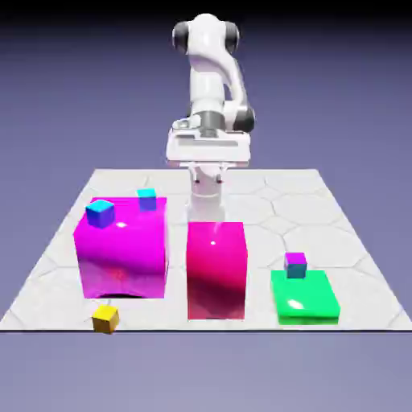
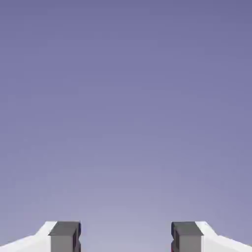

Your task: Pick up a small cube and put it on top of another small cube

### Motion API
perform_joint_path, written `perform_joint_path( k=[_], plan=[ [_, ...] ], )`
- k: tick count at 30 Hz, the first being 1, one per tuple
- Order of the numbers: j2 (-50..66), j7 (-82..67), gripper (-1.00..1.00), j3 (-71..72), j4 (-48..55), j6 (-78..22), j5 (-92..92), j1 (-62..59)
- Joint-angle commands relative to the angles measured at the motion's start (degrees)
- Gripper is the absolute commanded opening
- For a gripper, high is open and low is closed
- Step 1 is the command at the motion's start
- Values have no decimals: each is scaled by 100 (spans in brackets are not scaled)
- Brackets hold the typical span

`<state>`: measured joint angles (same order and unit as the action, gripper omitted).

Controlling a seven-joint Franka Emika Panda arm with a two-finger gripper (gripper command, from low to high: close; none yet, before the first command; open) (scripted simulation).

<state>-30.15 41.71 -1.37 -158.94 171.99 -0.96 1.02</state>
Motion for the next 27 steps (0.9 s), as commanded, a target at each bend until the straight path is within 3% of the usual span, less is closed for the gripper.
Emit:
perform_joint_path(
  k=[1, 27],
  plan=[
    [208, -62, 0, -113, 172, -167, -80, 27],
    [5607, -1675, 0, -3056, 4625, -4511, -2144, 741]
  ],
)
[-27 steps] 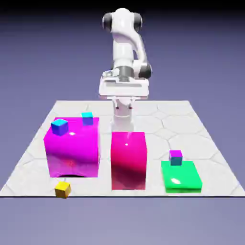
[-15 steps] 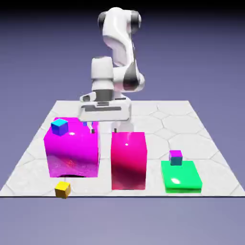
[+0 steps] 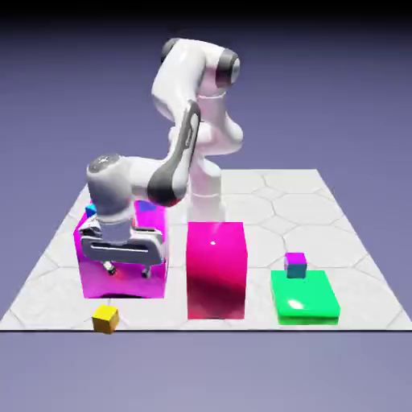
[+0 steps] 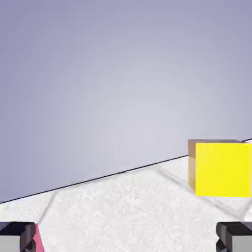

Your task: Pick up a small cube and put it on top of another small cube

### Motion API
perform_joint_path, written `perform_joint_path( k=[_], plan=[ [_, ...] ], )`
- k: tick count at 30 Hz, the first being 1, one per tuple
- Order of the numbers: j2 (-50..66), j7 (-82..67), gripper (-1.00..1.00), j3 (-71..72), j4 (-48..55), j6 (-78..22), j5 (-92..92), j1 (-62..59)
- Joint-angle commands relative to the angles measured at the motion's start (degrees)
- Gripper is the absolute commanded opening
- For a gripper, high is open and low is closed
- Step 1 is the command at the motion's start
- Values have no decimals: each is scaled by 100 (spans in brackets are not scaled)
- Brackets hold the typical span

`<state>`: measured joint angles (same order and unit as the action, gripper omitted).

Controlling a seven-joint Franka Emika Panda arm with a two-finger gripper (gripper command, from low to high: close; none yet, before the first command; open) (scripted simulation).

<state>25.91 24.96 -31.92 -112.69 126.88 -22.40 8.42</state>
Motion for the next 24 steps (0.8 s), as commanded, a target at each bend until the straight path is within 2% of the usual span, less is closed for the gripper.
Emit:
perform_joint_path(
  k=[1, 14, 18, 19, 23, 24],
  plan=[
    [208, -62, 0, -113, 171, -167, -80, 28],
    [2880, -860, 0, -1570, 2376, -2318, -1102, 380],
    [3291, -1022, 0, -1271, 2022, -1619, -1427, 342],
    [3291, -1022, -100, -1271, 2022, -1618, -1427, 342],
    [2859, -841, -100, -1536, 2353, -2288, -1054, 390],
    [2748, -739, -100, -1362, 2237, -2137, -805, 437]
  ],
)
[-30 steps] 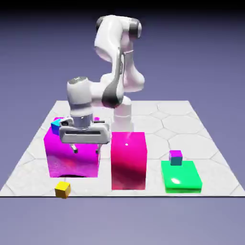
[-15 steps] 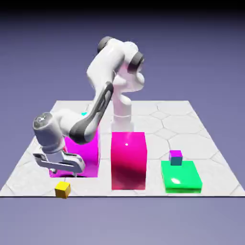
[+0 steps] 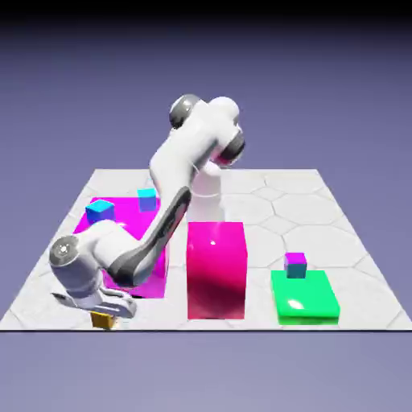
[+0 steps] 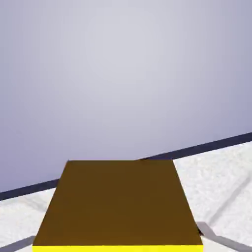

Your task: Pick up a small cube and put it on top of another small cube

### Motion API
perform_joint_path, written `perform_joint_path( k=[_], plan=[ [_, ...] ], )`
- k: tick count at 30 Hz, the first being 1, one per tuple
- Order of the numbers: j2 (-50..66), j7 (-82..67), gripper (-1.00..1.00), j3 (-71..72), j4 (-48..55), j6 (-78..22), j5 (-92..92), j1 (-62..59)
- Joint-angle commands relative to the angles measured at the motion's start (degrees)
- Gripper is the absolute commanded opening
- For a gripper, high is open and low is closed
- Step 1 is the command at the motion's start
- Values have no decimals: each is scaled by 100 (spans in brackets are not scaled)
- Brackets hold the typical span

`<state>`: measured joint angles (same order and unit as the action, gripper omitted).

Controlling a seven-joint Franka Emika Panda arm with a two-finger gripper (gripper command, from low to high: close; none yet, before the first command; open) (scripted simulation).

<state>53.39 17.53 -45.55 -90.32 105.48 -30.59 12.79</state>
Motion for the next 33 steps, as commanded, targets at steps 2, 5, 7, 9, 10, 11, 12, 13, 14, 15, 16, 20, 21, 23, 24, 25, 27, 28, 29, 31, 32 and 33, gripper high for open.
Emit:
perform_joint_path(
  k=[2, 5, 7, 9, 10, 11, 12, 13, 14, 15, 16, 20, 21, 23, 24, 25, 27, 28, 29, 31, 32, 33],
  plan=[
    [-385, 245, -100, 260, -262, 69, 341, -71],
    [-1008, 617, -100, 621, -662, 96, 778, -227],
    [-1423, 865, -100, 861, -929, 115, 1070, -331],
    [-1838, 1113, -100, 1102, -1196, 133, 1361, -435],
    [-2046, 1237, -100, 1222, -1330, 142, 1507, -487],
    [-2254, 1361, -100, 1343, -1463, 152, 1653, -538],
    [-2461, 1485, -100, 1463, -1596, 161, 1799, -590],
    [-2669, 1609, -100, 1583, -1730, 170, 1944, -642],
    [-2877, 1733, -100, 1704, -1863, 179, 2090, -694],
    [-3084, 1857, -100, 1824, -1997, 188, 2236, -746],
    [-3292, 1981, -100, 1944, -2130, 197, 2382, -798],
    [-4123, 2477, -100, 2426, -2664, 234, 2965, -1006],
    [-4330, 2601, -100, 2546, -2797, 243, 3110, -1057],
    [-4746, 2813, -100, 2677, -3020, 116, 3232, -1236],
    [-4953, 2906, -100, 2700, -3113, -5, 3227, -1354],
    [-5161, 2999, -100, 2723, -3207, -126, 3222, -1473],
    [-5576, 3184, -100, 2769, -3395, -369, 3211, -1710],
    [-5784, 3276, -100, 2792, -3489, -490, 3206, -1828],
    [-5991, 3369, -100, 2814, -3582, -611, 3200, -1947],
    [-6407, 3554, -100, 2860, -3770, -853, 3190, -2183],
    [-6614, 3647, -100, 2883, -3864, -974, 3184, -2302],
    [-6822, 3739, -100, 2906, -3958, -1095, 3179, -2420]
  ],
)
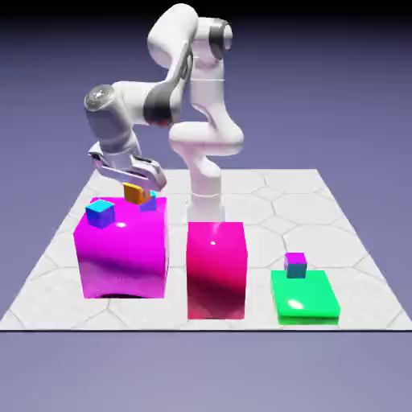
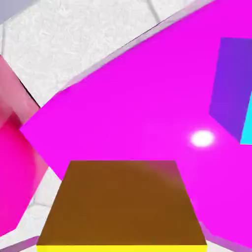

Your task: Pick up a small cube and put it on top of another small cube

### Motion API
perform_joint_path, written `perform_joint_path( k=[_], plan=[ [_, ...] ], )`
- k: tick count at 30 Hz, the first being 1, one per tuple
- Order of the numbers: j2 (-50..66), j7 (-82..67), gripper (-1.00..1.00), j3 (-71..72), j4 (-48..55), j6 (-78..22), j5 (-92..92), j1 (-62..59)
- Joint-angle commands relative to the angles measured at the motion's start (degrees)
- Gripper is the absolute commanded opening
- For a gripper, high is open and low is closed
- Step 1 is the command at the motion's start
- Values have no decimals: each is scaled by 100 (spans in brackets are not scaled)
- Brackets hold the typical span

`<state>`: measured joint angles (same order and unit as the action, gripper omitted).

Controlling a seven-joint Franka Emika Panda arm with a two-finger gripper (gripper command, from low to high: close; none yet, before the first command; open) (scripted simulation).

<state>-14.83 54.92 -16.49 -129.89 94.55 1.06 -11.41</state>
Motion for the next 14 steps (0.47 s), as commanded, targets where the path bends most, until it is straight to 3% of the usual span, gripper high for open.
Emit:
perform_joint_path(
  k=[1, 5, 10, 11, 14],
  plan=[
    [-208, 94, -100, 23, -94, -122, 8, -118],
    [-725, 325, -100, 80, -328, -424, -6, -413],
    [-740, 314, -100, 56, -1345, 577, 23, -433],
    [-740, 314, 100, 56, -1345, 578, 23, -433],
    [-734, 318, 100, 66, -930, 169, 11, -425]
  ],
)
